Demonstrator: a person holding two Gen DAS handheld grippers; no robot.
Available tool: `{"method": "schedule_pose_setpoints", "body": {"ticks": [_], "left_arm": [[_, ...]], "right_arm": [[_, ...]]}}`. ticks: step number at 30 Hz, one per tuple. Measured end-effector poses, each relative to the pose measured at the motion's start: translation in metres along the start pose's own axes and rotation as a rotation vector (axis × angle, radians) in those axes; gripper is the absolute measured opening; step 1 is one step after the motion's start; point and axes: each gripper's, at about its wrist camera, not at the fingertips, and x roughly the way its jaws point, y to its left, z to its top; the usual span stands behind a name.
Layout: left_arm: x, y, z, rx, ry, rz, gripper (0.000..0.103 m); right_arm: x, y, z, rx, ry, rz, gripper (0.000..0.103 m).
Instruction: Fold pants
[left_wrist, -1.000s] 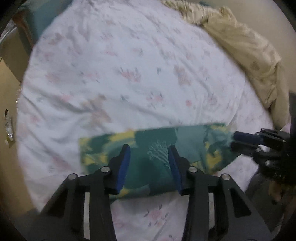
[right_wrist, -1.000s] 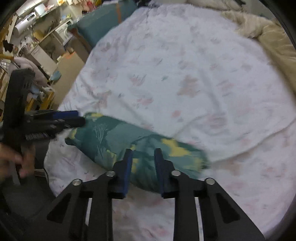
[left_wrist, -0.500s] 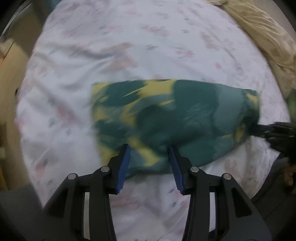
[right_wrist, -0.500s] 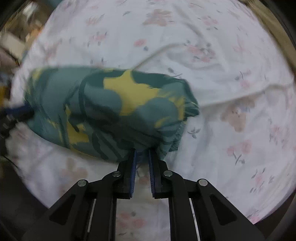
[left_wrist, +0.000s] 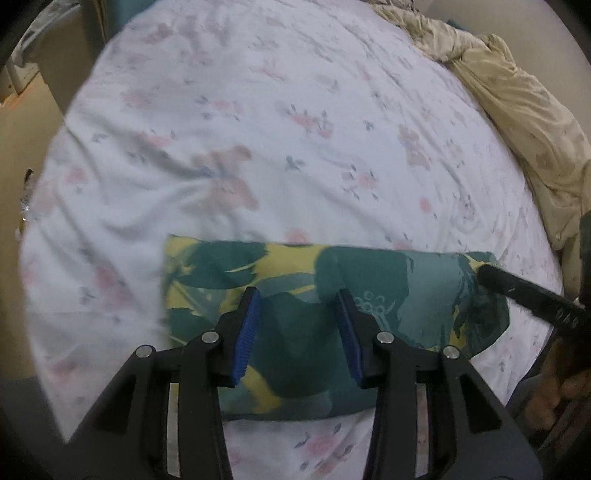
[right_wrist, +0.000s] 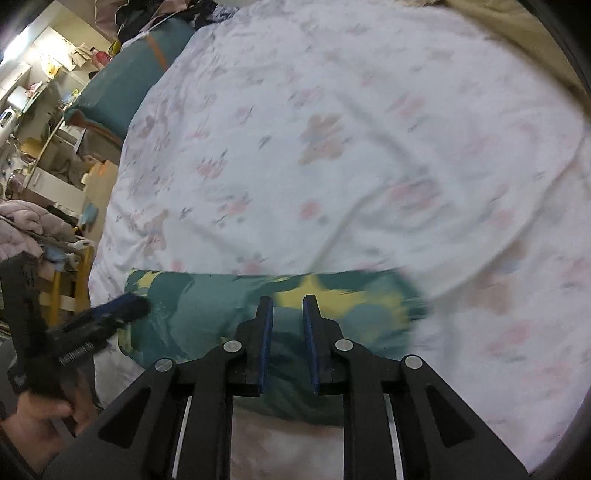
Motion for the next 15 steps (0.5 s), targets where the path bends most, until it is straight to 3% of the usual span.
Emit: {"method": "schedule_pose_setpoints", "body": {"ticks": [2, 4, 6, 8, 9, 10, 11, 13, 14, 15], "left_arm": [[0.004, 0.000, -0.005, -0.001, 0.010, 0.006, 0.039], [0.003, 0.003, -0.007, -0.002, 0.010, 0.019, 0.040], [0.002, 0.007, -0.006, 0.002, 0.010, 0.039, 0.040], [-0.002, 0.015, -0.005, -0.001, 0.000, 0.087, 0.040], [-0.004, 0.020, -0.005, -0.013, -0.003, 0.120, 0.040], [-0.007, 0.028, -0.005, -0.031, -0.003, 0.169, 0.040], [-0.012, 0.041, -0.006, -0.064, -0.010, 0.221, 0.039], [-0.024, 0.069, -0.007, -0.181, -0.041, 0.249, 0.041], [-0.029, 0.079, -0.007, -0.240, -0.056, 0.220, 0.047], [-0.033, 0.090, -0.007, -0.306, -0.071, 0.166, 0.052]], "right_arm": [[0.008, 0.001, -0.009, -0.052, -0.008, -0.079, 0.011], [0.018, -0.005, -0.012, -0.085, -0.001, -0.199, 0.011], [0.021, -0.029, -0.008, -0.023, 0.005, -0.244, 0.000], [0.013, -0.051, -0.001, 0.056, 0.004, -0.221, 0.000], [0.006, -0.053, 0.001, 0.060, -0.012, -0.260, 0.009], [-0.007, -0.056, 0.002, 0.060, -0.042, -0.310, 0.009], [-0.016, -0.060, 0.002, 0.080, -0.058, -0.294, 0.009], [-0.038, -0.074, -0.001, 0.176, -0.083, -0.184, 0.009], [-0.049, -0.082, -0.003, 0.214, -0.095, -0.140, 0.014], [-0.058, -0.089, -0.006, 0.253, -0.110, -0.095, 0.027]]}}
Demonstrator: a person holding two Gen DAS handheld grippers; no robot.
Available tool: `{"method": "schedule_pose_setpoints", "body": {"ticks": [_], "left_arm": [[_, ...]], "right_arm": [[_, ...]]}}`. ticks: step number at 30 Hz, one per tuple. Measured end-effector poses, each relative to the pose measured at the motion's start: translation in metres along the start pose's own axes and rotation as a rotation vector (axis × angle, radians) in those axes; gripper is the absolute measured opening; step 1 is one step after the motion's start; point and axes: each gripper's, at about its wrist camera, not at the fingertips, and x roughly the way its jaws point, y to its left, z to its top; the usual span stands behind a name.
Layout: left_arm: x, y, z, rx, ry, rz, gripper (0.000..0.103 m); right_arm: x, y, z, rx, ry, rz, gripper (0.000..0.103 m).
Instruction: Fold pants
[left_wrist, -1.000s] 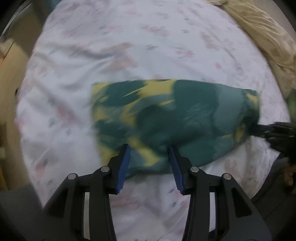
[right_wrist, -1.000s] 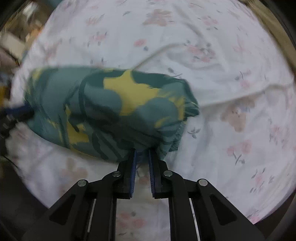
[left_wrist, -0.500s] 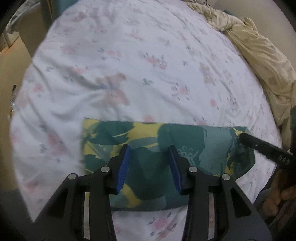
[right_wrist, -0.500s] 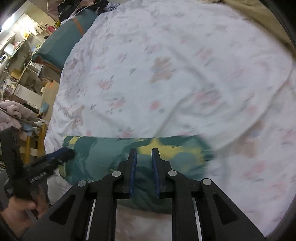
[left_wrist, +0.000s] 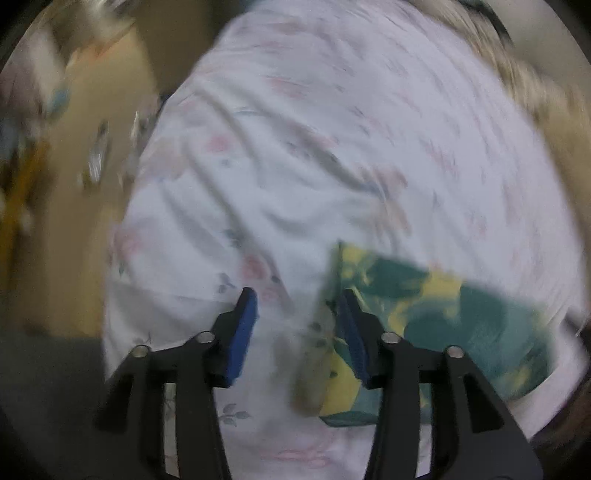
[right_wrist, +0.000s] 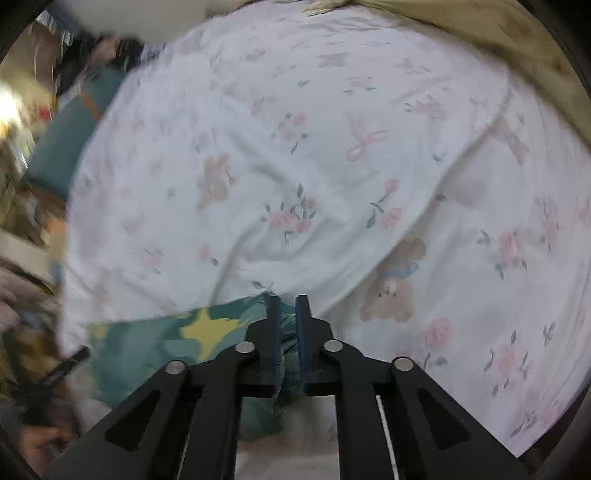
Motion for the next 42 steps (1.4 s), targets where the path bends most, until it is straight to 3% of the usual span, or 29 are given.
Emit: {"method": "schedule_pose_setpoints", "body": {"ticks": [1, 2, 3, 8, 11, 13, 14, 16, 17, 18, 19, 20, 24, 27, 32, 36, 42], "left_arm": [[-0.001, 0.007, 0.002, -0.056, 0.004, -0.058, 0.063], [0.000, 0.009, 0.002, -0.078, 0.008, -0.091, 0.072], [0.004, 0.007, 0.001, -0.073, 0.024, -0.117, 0.073], [0.027, -0.014, -0.009, -0.036, 0.141, -0.215, 0.073], [0.029, -0.028, -0.014, 0.039, 0.142, -0.220, 0.073], [0.030, -0.036, -0.017, 0.094, 0.139, -0.209, 0.067], [0.028, -0.038, -0.019, 0.111, 0.134, -0.224, 0.053], [0.029, -0.042, -0.020, 0.110, 0.168, -0.280, 0.047], [0.029, -0.043, -0.020, 0.107, 0.180, -0.302, 0.046], [0.028, -0.045, -0.022, 0.121, 0.185, -0.313, 0.039], [0.026, -0.047, -0.022, 0.140, 0.178, -0.315, 0.016], [0.022, -0.047, -0.020, 0.154, 0.167, -0.318, 0.011], [-0.008, -0.044, -0.012, 0.169, 0.075, -0.359, 0.009], [-0.034, -0.043, -0.004, 0.168, 0.001, -0.398, 0.009], [-0.078, -0.054, 0.029, 0.189, -0.159, -0.434, 0.009], [-0.096, -0.076, 0.073, 0.221, -0.239, -0.431, 0.009], [-0.089, -0.103, 0.155, 0.230, -0.289, -0.414, 0.009]], "right_arm": [[-0.003, -0.006, -0.001, 0.040, 0.001, 0.039, 0.039], [-0.002, -0.009, -0.003, 0.070, 0.009, 0.061, 0.065], [0.003, -0.011, -0.005, 0.100, 0.028, 0.078, 0.072], [0.040, -0.002, -0.017, 0.127, 0.177, 0.155, 0.072], [0.057, 0.007, -0.032, 0.126, 0.254, 0.193, 0.072], [0.064, 0.013, -0.039, 0.108, 0.272, 0.202, 0.068], [0.066, 0.017, -0.041, 0.088, 0.281, 0.204, 0.063], [0.065, 0.024, -0.046, 0.045, 0.290, 0.213, 0.053], [0.063, 0.028, -0.047, 0.024, 0.282, 0.217, 0.042], [0.061, 0.031, -0.047, 0.007, 0.272, 0.225, 0.025], [0.058, 0.032, -0.047, -0.007, 0.257, 0.225, 0.016], [0.057, 0.035, -0.046, -0.019, 0.245, 0.221, 0.014], [0.034, 0.044, -0.040, -0.076, 0.162, 0.245, 0.010], [0.005, 0.050, -0.032, -0.100, 0.075, 0.320, 0.010], [-0.028, 0.072, -0.010, -0.177, -0.055, 0.391, 0.010], [-0.038, 0.091, 0.030, -0.222, -0.123, 0.410, 0.010], [-0.027, 0.133, 0.119, -0.272, -0.187, 0.403, 0.010]]}}
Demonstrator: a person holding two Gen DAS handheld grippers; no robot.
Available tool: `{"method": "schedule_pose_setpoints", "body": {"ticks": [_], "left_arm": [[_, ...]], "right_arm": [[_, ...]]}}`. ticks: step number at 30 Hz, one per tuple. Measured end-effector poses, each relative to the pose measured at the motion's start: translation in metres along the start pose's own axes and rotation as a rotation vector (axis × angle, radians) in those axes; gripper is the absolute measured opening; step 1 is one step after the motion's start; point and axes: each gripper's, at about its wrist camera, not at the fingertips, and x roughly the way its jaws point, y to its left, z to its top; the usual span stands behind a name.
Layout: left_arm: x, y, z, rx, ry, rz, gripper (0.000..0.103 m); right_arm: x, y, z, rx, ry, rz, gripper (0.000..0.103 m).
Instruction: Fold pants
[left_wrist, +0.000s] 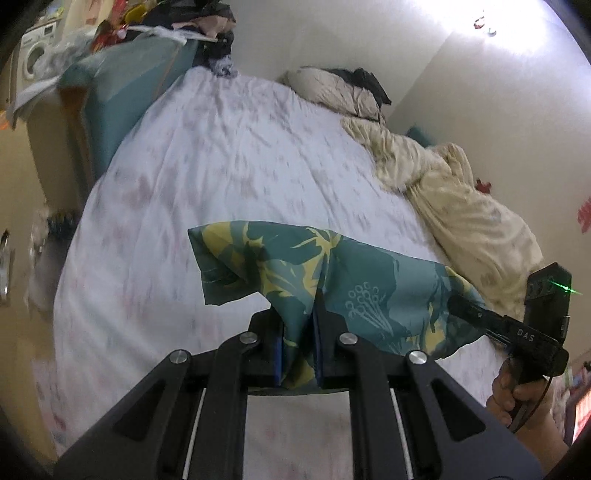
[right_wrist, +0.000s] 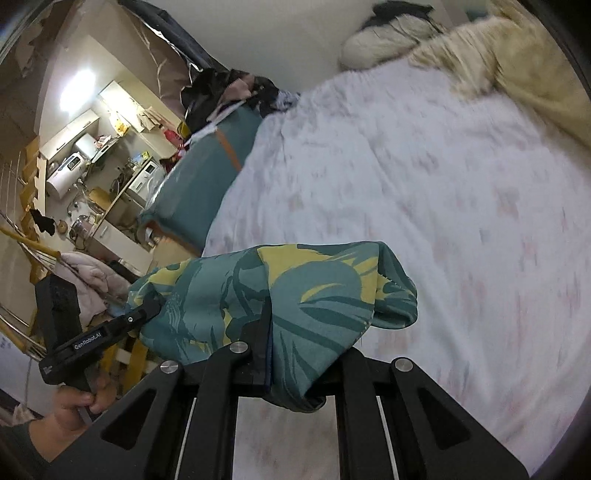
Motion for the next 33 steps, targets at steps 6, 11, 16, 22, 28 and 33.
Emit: {"method": "schedule_pose_setpoints", "body": {"ticks": [6, 11, 16, 22, 28, 33], "left_arm": [[0.075, 0.014, 0.081, 0.014, -0.024, 0.029, 0.009], [0.158, 0.042, 0.155, 0.042, -0.034, 0.067, 0.009], [0.241, 0.072, 0.191, 0.066, 0.000, 0.153, 0.009], [0.305, 0.094, 0.194, 0.104, 0.027, 0.212, 0.010], [0.323, 0.101, 0.189, 0.182, -0.029, 0.347, 0.040], [0.323, 0.122, 0.182, 0.181, -0.012, 0.546, 0.068]], "right_arm": [[0.071, -0.018, 0.098, -0.054, -0.007, -0.026, 0.010], [0.144, -0.045, 0.174, -0.083, 0.015, -0.059, 0.010], [0.238, -0.080, 0.229, -0.069, 0.036, -0.099, 0.010], [0.316, -0.115, 0.235, -0.072, 0.113, -0.186, 0.010], [0.338, -0.121, 0.240, -0.164, 0.123, -0.330, 0.023], [0.340, -0.131, 0.238, -0.278, 0.112, -0.584, 0.058]]}}
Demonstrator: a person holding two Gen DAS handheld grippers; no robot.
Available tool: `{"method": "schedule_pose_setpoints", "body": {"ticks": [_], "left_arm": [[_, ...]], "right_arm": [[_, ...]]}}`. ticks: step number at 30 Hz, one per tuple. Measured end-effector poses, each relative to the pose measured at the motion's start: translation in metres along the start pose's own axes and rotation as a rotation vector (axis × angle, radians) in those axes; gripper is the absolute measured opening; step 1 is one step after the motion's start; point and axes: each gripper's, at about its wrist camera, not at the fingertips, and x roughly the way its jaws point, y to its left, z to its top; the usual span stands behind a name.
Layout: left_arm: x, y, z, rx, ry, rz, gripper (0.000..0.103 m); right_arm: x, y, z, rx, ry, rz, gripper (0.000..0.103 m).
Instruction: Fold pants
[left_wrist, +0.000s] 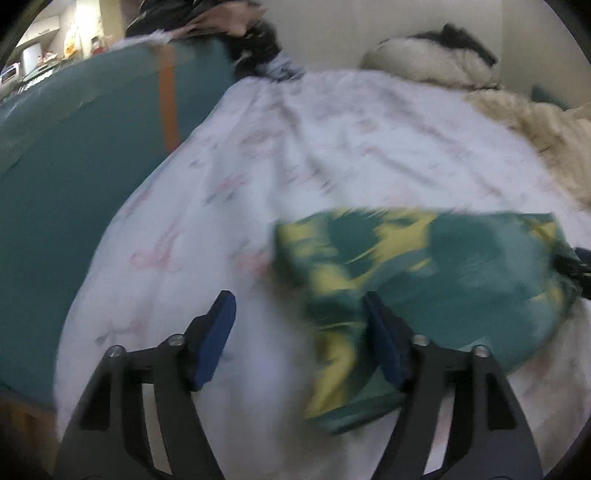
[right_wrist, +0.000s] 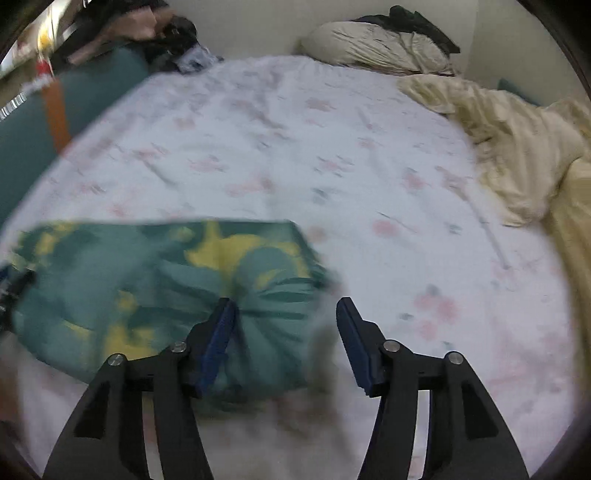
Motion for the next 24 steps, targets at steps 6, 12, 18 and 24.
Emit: {"method": "schedule_pose_setpoints", "body": {"ticks": [6, 12, 18, 24], "left_arm": [[-0.025, 0.038, -0.022, -0.094, 0.044, -0.026, 0.067], [-0.107, 0.034, -0.058, -0.084, -0.016, -0.162, 0.067], [-0.219, 0.029, -0.104, -0.108, -0.120, -0.213, 0.069], [-0.309, 0.024, -0.153, -0.093, -0.127, -0.255, 0.078]], "right_arm": [[-0.027, -0.049, -0.025, 0.135, 0.023, -0.011, 0.058], [-0.124, -0.051, -0.069, 0.147, -0.090, 0.154, 0.060], [-0.219, -0.024, -0.125, 0.140, -0.169, 0.249, 0.061], [-0.330, 0.005, -0.205, 0.131, -0.275, 0.328, 0.071]]}}
